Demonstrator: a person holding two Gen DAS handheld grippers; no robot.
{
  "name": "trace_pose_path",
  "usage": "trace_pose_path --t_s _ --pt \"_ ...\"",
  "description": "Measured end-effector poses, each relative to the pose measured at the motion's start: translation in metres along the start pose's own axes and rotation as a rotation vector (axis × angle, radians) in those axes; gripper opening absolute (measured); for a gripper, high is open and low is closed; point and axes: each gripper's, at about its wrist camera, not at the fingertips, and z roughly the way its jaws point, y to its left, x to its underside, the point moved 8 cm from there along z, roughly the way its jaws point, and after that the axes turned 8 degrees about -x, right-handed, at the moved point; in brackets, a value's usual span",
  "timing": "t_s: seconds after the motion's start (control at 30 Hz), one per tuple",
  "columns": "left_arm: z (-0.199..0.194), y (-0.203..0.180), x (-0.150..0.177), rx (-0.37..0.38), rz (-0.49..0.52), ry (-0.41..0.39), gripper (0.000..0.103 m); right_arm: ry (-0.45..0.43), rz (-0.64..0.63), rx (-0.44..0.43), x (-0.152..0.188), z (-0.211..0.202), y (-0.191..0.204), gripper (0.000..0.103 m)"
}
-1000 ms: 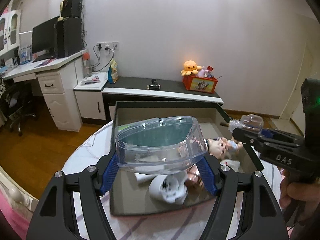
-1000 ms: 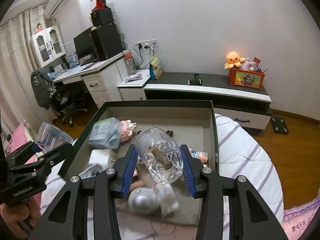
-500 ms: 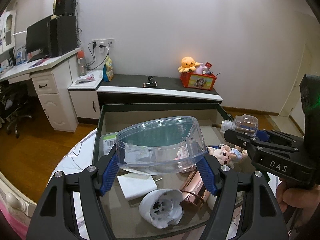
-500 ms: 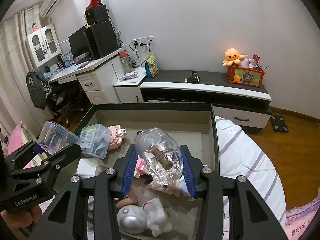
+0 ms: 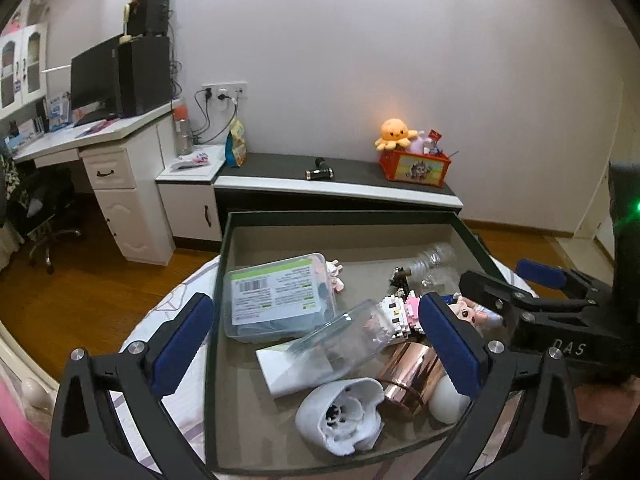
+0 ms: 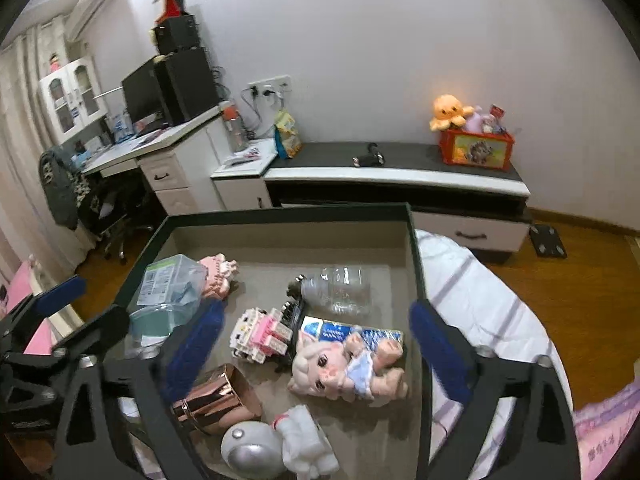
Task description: Organize rigid objects
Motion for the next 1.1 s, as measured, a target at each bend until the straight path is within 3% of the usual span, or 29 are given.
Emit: trace_pose_path --t_s 0.63,1.1 --pt "-0.108 0.020 0.025 -0.020 -0.024 -0.084 0.103 -0.134 0.013 -0.003 0.030 -0.107 0.046 0.103" --pt "-0.207 0.019 0.077 -0.056 -0.014 -0.126 0.103 -0.201 -0.026 0.080 0.106 -0.207 0.085 0.103"
